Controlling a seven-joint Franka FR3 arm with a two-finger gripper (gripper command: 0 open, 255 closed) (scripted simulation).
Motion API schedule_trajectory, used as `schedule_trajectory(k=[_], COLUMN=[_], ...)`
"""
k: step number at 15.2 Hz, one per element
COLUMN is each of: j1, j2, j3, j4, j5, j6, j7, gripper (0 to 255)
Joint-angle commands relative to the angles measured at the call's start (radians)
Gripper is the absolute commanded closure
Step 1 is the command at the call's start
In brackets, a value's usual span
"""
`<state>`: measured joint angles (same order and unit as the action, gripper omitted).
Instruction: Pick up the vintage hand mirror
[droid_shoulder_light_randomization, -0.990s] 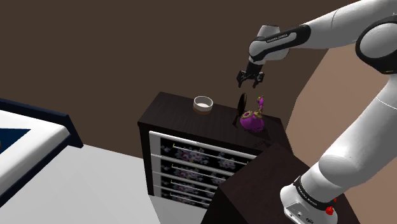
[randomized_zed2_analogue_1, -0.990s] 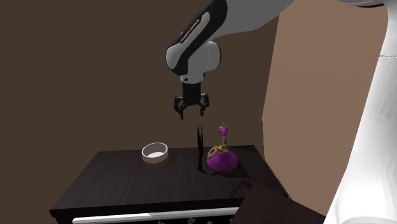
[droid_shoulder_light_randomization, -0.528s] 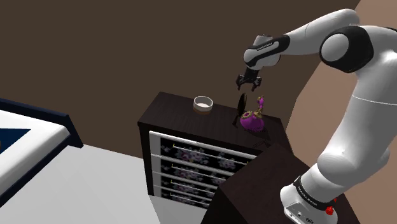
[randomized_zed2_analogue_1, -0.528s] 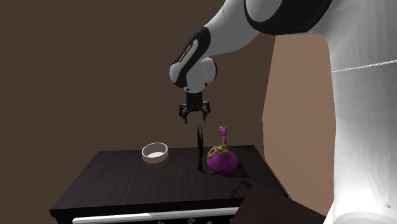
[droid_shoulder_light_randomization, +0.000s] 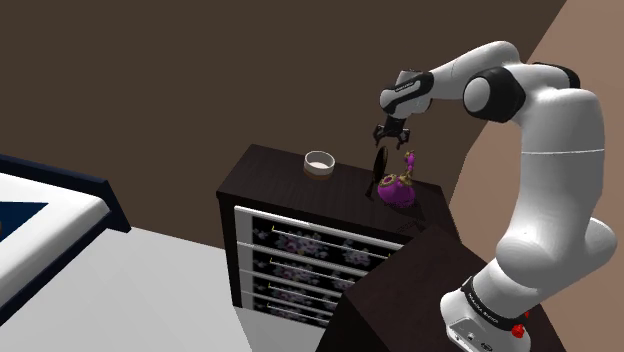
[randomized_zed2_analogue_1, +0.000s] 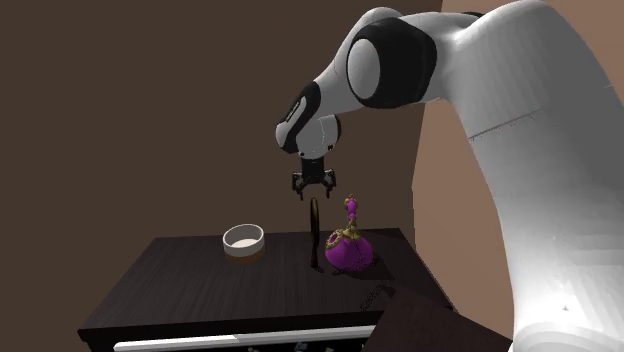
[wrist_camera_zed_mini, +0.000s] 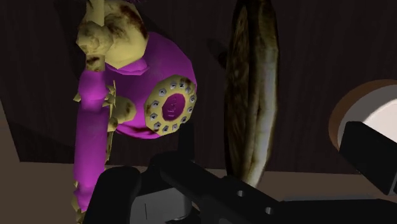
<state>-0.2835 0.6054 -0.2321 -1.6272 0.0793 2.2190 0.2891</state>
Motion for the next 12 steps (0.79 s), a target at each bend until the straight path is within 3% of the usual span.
schedule_trajectory(k=[1, 9, 10, 12], j1=[-0.007, -0.013, -0.014, -0.014], j2=[0.040, 0.094, 0.095, 0.095], j3=[0.000, 0.009, 0.008, 0.009], j4=[0.032, 0.026, 0.026, 0.027], j5=[0.007, 0.017, 0.017, 0.017], j6=[0.006, 0.065, 0.066, 0.065], j7=[0.009, 0.007, 0.005, 0.006], gripper=[0, 0, 255, 255])
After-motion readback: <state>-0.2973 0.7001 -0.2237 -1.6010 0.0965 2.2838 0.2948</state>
